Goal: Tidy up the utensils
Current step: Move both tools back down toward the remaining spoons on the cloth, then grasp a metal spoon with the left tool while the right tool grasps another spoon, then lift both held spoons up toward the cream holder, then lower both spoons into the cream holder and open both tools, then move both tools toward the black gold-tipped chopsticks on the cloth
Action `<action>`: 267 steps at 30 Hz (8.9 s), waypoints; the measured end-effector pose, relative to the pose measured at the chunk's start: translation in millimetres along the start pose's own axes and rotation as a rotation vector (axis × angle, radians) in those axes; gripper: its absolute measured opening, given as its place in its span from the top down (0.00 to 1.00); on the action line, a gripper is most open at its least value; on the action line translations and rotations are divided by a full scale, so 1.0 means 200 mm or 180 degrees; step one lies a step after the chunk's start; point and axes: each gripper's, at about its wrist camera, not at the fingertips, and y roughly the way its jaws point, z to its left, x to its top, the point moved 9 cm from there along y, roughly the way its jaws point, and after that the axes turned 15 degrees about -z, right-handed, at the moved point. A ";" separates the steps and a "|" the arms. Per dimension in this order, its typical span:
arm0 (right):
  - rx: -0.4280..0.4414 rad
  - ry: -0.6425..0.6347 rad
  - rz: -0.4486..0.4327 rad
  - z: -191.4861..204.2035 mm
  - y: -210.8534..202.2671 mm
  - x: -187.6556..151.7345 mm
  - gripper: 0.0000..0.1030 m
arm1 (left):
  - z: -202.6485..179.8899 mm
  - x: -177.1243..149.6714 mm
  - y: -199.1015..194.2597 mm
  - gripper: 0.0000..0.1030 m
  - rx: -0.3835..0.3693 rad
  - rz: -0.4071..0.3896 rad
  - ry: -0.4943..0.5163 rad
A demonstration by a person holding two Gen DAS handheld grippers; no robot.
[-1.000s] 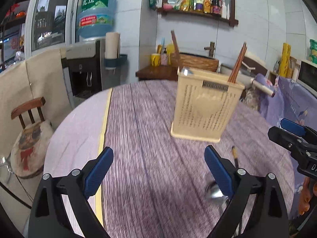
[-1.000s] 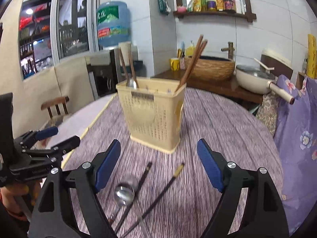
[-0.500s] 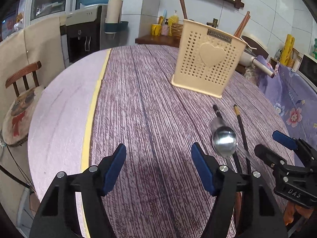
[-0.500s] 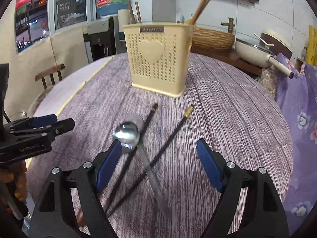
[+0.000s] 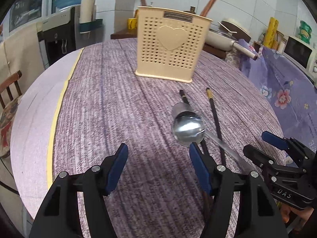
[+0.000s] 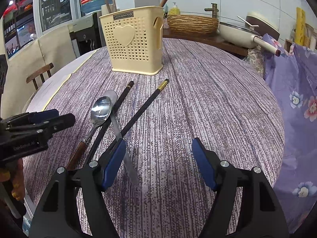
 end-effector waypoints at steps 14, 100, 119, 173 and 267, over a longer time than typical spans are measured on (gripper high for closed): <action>-0.0061 0.0215 -0.0061 -0.13 -0.04 0.03 0.33 | -0.16 0.00 0.17 0.36 -0.0061 0.0199 0.0256; 0.1778 -0.1538 0.1102 0.62 0.50 0.11 0.56 | 0.27 -0.01 0.12 0.45 0.0496 0.0467 0.0187; 0.1658 -0.0936 0.0666 0.57 0.39 0.30 0.64 | 0.25 0.16 0.10 0.54 0.0358 0.0240 -0.0030; 0.0603 0.0570 -0.1537 0.16 0.16 1.71 0.64 | -0.02 1.57 -0.04 0.55 -0.0155 -0.1584 -0.0313; -0.0193 0.0205 0.0534 0.03 0.60 0.23 0.91 | 0.08 0.10 0.11 0.19 0.0297 -0.0009 0.0038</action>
